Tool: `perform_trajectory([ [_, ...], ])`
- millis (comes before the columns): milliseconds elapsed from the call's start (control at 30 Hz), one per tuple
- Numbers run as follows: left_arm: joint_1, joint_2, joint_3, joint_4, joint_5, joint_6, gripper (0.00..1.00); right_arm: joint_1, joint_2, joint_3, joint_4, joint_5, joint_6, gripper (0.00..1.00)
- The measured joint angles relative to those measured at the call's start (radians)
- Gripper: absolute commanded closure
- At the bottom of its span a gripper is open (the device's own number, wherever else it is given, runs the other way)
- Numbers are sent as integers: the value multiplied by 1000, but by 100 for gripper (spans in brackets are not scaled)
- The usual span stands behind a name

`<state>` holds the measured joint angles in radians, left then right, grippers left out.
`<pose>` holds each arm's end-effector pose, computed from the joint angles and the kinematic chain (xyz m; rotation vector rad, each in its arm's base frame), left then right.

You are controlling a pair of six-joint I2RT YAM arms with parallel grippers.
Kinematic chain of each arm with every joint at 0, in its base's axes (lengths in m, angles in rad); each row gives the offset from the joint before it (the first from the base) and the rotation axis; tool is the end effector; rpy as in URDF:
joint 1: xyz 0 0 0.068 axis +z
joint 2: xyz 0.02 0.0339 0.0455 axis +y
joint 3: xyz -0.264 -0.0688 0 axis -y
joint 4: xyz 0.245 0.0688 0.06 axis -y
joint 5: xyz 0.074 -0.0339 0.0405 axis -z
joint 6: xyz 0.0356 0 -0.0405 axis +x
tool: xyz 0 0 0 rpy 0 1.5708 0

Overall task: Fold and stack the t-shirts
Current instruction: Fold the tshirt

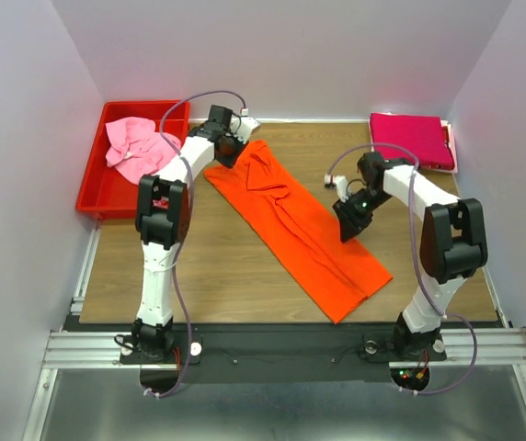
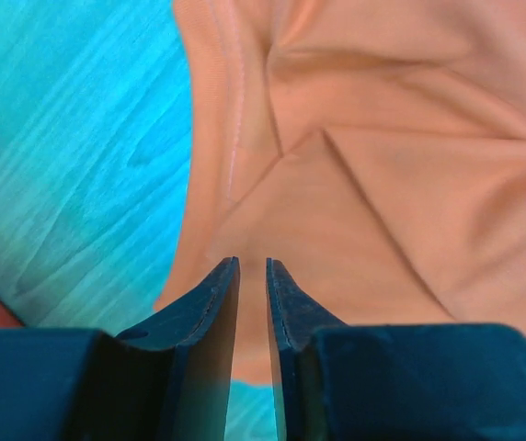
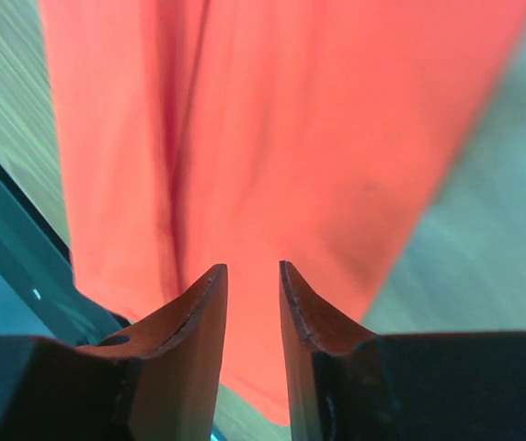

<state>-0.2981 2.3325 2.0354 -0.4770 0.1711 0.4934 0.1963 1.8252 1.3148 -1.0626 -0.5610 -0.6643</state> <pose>0.5068 -0.1621 0.2139 0.9764 2.1189 -0.1033 0.3193 0.0828 0.1975 -1.2102 2.6389 0.8143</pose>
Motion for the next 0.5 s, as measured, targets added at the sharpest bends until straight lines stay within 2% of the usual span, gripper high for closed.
perform_trajectory([
  [167,1,-263,-260,32,148,-34,69,-19,-38,93,43,-91,81,65],
  [267,-2,-396,-378,61,227,-71,69,32,-27,132,113,-158,167,68],
  [367,-4,-473,-474,104,296,-117,69,110,0,150,184,-209,247,69],
  [500,-6,-478,-565,138,346,-167,69,211,114,232,268,-282,357,70],
])
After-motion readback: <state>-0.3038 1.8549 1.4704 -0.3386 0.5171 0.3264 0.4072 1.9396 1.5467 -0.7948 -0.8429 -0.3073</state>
